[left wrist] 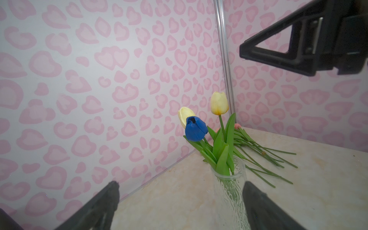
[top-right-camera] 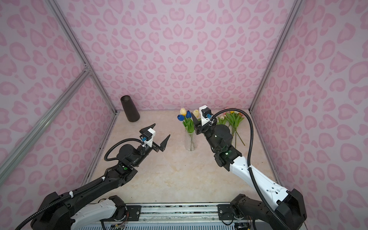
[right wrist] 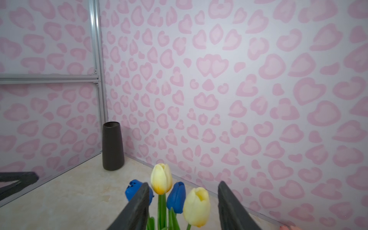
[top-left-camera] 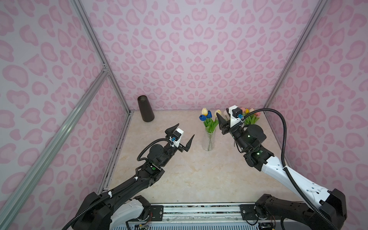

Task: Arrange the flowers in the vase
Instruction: 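Release the blue tulip and move the right gripper back to the tulip pile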

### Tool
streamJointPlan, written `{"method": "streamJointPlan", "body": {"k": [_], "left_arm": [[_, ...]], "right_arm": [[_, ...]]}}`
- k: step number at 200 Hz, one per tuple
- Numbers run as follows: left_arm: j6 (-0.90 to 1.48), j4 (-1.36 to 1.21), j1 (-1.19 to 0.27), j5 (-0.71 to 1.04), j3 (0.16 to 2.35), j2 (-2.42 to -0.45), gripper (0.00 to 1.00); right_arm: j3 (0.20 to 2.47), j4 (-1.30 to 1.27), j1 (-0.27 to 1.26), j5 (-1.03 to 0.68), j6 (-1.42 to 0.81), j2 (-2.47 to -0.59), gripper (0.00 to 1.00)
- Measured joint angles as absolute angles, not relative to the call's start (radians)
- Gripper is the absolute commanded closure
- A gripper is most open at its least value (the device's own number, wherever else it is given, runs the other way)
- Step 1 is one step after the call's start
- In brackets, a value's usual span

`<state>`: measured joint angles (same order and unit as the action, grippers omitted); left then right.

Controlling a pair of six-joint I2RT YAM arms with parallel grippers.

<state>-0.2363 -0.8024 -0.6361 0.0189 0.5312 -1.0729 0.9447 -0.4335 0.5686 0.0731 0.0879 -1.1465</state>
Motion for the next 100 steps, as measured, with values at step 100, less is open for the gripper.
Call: {"method": "streamJointPlan", "body": {"k": [100], "left_arm": [[-0.211, -0.724, -0.637, 0.030, 0.506, -1.085, 0.03]], "right_arm": [[1.335, 0.148, -0.086, 0.006, -0.193, -1.633, 0.64]]}}
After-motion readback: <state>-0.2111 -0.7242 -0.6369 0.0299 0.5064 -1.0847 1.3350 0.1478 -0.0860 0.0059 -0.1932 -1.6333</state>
